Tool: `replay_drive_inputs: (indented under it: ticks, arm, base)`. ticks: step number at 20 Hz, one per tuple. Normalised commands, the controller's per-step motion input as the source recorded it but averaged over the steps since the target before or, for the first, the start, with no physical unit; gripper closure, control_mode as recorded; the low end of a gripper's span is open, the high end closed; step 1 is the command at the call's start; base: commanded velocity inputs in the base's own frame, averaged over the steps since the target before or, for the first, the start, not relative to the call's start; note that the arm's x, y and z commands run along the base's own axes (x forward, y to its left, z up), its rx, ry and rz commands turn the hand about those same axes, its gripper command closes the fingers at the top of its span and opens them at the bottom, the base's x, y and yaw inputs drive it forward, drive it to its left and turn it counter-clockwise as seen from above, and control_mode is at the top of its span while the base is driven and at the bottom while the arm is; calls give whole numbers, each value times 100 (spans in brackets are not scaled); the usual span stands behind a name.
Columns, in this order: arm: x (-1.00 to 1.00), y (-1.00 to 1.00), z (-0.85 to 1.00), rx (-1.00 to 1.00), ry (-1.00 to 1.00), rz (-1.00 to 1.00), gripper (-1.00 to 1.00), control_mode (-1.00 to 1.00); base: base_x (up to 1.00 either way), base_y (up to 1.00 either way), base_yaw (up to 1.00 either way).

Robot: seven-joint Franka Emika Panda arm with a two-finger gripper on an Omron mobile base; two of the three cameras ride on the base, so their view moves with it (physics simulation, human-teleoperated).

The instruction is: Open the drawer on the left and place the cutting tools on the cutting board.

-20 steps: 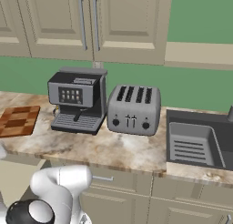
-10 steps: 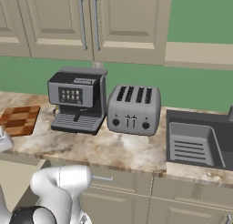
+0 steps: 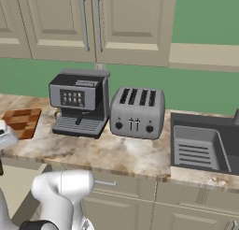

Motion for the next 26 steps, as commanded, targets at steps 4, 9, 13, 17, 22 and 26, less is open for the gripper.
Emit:
replay_drive_inputs:
  ticks: [4, 9, 13, 17, 22, 26]
  arm:
    - [1, -32, 39, 0, -4, 1, 100, -100]
    - [1, -36, 37, 1, -3, 1, 100, -100]
    - [10, -39, 32, 2, -1, 1, 100, -100]
    - [14, -41, 28, 3, 0, 1, 100, -100]
    - [16, -40, 28, 3, 0, 0, 100, -100]
    - [15, -45, 24, 5, 0, 0, 100, -100]
  base:
    - [0, 0, 0]
    - [0, 0, 0]
    - [0, 0, 0]
    - [0, 0, 0]
    - [0, 0, 0]
    - [0, 0, 0]
